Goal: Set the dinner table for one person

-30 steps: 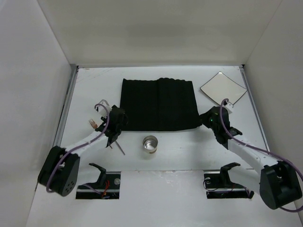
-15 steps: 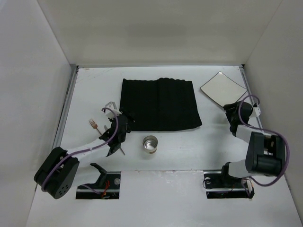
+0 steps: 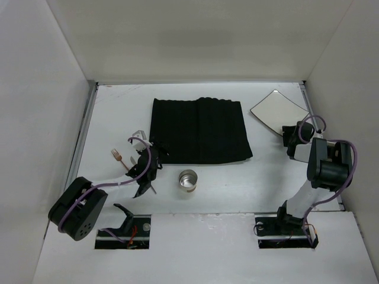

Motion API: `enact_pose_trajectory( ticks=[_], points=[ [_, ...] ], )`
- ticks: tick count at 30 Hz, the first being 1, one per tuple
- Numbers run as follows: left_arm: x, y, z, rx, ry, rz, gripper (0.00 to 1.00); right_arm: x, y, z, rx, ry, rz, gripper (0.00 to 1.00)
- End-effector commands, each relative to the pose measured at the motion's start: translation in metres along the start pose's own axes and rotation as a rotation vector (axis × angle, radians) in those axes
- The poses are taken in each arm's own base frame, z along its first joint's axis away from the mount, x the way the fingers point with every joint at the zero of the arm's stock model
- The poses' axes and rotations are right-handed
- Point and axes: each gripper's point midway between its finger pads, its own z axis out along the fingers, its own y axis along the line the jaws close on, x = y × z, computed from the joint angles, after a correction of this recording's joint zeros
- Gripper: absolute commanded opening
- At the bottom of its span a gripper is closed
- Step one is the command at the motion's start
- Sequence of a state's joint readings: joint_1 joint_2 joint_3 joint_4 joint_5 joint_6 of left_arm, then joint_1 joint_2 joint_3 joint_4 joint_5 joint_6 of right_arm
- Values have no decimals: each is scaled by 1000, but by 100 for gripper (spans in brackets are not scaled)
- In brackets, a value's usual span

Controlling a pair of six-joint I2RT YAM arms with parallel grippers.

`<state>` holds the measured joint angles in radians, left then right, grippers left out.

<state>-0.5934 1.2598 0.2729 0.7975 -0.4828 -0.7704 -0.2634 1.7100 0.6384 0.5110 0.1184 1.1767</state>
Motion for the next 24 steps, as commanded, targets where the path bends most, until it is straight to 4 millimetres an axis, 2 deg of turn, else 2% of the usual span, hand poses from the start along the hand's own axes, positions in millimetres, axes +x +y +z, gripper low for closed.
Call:
enact_pose_trajectory(
  ticks=[1,5,7,8,11,14,18,21,24],
  points=[
    [-18,-14,-1,57,-60,-59,45,-6,19,13,-52,-18,82,52],
    [-22,-11,0,51,-72,-66,45,-6,25,21,-58,-27,107,51],
    [-23,-10,0,50,-73,-69,45,-4,30,26,-59,-29,109,47],
    [-24,-11,1,50,-75,-70,45,-4,32,29,-62,-27,110,42],
    [-26,-10,1,48,-80,-71,45,3,32,39,-67,4,138,21],
    [-28,-9,1,45,-86,-69,45,15,26,45,-91,48,184,8],
    [-23,-8,6,37,-76,-61,45,6,51,29,-241,33,199,5],
    [-19,-9,8,39,-66,-56,44,-9,81,8,-365,25,204,4],
    [-18,-8,9,35,-62,-52,44,-20,123,-24,-530,47,217,4]
  ],
)
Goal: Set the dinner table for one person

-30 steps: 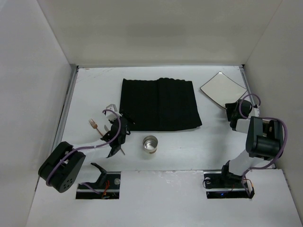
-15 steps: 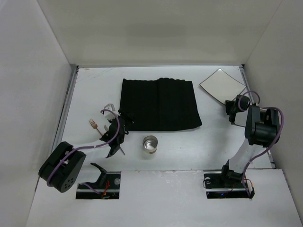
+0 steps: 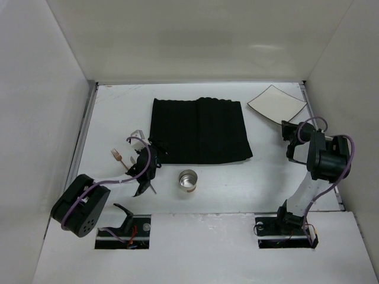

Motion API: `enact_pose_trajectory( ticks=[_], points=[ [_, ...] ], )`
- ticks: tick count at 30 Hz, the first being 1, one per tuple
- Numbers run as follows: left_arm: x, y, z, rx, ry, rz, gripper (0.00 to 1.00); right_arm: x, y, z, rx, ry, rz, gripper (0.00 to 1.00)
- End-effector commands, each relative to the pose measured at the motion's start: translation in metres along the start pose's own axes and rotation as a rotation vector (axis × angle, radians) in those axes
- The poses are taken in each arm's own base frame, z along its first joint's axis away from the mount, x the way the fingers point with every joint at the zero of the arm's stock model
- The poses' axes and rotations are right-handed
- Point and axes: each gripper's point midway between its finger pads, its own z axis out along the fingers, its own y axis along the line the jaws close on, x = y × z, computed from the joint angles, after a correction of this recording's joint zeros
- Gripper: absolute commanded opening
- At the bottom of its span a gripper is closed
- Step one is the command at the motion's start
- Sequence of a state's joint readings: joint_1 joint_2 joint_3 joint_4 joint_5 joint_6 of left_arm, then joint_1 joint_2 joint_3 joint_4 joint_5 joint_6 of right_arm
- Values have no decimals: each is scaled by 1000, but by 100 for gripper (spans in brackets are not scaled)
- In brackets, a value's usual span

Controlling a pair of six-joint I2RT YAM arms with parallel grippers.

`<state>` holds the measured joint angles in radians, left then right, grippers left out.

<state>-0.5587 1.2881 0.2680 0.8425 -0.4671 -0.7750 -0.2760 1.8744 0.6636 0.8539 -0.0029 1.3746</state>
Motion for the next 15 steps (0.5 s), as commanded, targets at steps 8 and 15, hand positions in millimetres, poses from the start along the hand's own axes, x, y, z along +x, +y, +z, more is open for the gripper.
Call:
enact_pose_trajectory(
  ticks=[8,15],
  points=[
    [-11,-16,4,46,-39,-34,44,13,181,-95,-613,173,15,4],
    [-16,-19,2,56,-51,-45,44,115,196,-134,-665,405,-29,5]
  ],
)
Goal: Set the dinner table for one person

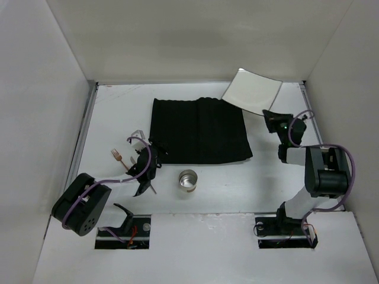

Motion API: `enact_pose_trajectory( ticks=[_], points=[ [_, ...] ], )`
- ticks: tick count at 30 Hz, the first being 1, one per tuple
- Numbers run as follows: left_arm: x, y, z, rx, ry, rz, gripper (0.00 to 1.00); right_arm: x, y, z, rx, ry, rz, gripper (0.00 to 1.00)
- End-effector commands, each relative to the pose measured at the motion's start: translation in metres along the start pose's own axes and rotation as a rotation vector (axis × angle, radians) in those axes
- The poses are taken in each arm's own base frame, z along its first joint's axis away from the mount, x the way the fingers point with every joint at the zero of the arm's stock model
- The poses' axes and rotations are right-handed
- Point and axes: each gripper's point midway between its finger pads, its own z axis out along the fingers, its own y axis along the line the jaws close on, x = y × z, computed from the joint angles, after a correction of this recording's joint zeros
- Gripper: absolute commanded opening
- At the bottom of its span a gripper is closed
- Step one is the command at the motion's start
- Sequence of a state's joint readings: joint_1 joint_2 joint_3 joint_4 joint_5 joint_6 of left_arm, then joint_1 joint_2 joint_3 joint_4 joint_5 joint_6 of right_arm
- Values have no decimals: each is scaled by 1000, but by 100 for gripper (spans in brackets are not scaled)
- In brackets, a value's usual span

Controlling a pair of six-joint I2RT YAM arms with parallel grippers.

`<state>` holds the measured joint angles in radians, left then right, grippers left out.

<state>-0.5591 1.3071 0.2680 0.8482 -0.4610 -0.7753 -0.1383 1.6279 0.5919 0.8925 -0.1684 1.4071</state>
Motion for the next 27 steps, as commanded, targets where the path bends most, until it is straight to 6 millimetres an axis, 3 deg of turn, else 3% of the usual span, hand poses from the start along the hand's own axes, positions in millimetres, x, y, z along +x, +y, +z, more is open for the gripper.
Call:
enact_pose_trajectory(
  ticks=[1,8,13,27],
  points=[
    [-23,-21,0,62,-71,-51,44,64,123,-27,-416,177,-42,5],
    [-26,-19,-4,62,-80,-68,44,156,144,-42,-466,341,-35,5],
    [-27,-17,-6,60,-84,-83,43,204,134,-43,-447,413,-32,6],
    [-32,-10,-9,45,-101,-108,43,231,95,-44,-387,425,12,5]
  ],
)
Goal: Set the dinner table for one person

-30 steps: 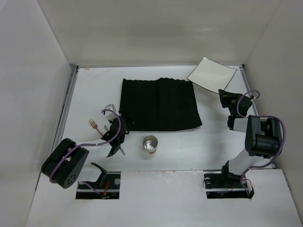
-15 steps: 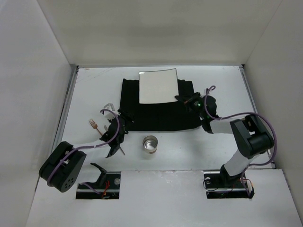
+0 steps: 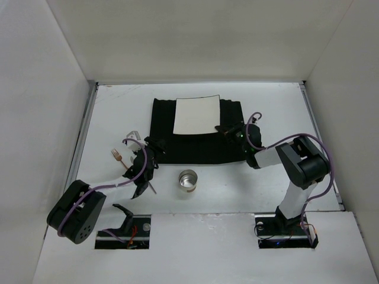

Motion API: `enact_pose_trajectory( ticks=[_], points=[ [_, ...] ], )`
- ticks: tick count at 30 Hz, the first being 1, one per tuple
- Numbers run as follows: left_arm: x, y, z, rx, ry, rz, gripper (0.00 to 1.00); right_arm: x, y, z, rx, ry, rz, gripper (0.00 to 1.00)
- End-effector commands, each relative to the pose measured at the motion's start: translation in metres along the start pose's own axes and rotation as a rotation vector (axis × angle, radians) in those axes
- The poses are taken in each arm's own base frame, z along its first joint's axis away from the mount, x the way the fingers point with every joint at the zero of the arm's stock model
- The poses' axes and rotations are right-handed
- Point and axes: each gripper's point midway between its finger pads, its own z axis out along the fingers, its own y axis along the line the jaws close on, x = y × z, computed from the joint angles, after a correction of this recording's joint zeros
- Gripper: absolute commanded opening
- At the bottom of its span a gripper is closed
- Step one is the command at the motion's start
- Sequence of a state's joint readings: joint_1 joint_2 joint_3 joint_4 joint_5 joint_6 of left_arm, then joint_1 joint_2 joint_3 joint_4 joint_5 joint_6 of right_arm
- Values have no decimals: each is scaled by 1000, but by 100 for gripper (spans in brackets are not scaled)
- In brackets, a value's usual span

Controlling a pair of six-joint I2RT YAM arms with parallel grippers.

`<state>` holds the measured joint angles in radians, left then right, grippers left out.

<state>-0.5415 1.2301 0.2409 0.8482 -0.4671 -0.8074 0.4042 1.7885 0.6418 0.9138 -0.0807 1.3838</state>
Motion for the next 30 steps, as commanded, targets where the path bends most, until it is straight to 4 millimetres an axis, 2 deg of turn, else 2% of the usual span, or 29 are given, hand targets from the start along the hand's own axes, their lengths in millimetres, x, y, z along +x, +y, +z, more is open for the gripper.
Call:
enact_pose_trajectory(
  ticks=[1,11,22,25,28,30],
  points=[
    [-14,-9,-1,28,-53,-45,43,-5,116,-21,-423,-40,30,5],
    [-13,-9,-1,29,-50,-46,43,10,94,-30,-385,-12,46,6],
    [-11,-11,-2,34,-46,-44,43,24,44,-30,-277,19,91,8],
    [-11,-11,-2,34,-44,-43,43,23,27,-31,-237,23,118,16],
    [-11,-11,-1,33,-45,-44,43,19,16,-31,-211,15,128,37],
    [-12,-10,-2,33,-47,-45,43,15,14,-33,-201,8,121,46]
  ],
)
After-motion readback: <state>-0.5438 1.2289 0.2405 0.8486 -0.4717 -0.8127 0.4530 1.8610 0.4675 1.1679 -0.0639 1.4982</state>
